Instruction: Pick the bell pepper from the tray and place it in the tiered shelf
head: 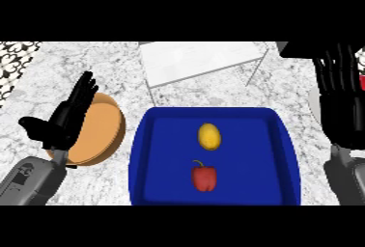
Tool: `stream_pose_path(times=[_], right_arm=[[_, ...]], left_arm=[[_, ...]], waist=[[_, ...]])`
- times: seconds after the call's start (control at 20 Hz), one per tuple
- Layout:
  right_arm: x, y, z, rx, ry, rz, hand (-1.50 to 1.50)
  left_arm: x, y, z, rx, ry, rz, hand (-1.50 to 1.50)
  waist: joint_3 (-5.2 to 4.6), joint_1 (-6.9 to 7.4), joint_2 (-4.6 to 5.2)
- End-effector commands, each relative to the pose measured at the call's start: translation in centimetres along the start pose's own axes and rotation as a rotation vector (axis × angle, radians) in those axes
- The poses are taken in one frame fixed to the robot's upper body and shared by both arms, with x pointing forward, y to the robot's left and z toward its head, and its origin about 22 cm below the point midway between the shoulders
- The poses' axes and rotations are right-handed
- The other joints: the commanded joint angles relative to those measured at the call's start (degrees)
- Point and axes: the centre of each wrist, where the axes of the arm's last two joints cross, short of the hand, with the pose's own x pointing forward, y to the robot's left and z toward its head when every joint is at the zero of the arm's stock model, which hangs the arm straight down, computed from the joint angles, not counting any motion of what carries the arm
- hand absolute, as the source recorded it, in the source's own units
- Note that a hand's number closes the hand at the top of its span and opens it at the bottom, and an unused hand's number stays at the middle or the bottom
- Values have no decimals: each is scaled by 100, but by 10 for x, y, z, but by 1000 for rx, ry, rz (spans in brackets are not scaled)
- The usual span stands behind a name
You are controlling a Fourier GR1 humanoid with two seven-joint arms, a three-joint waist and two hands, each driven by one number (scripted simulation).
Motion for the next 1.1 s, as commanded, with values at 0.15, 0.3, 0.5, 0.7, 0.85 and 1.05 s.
stream_pose_path(times=[0.15, 0.3, 0.5, 0.7, 0.85, 1.05], right_arm=[[-13, 87, 14, 411, 143, 258, 150], [-25, 55, 7, 280, 131, 639, 150], [-26, 186, 48, 417, 275, 328, -150], [14, 171, 33, 644, 271, 396, -150], [37, 193, 38, 796, 306, 559, -150], [59, 220, 38, 944, 352, 828, -150]], left_arm=[[11, -5, -4, 115, -7, -24, 0], [-2, -2, 6, 138, 60, -13, 0], [19, -6, 21, 196, 75, -6, 0], [33, 8, 23, 222, 73, -17, 0], [24, 0, 25, 231, 85, -27, 0], [18, -1, 32, 232, 77, -20, 0]], waist=[[107, 166, -112], [42, 126, -185], [137, 1, -115], [134, -123, -112], [124, -161, -138], [105, -104, -176]])
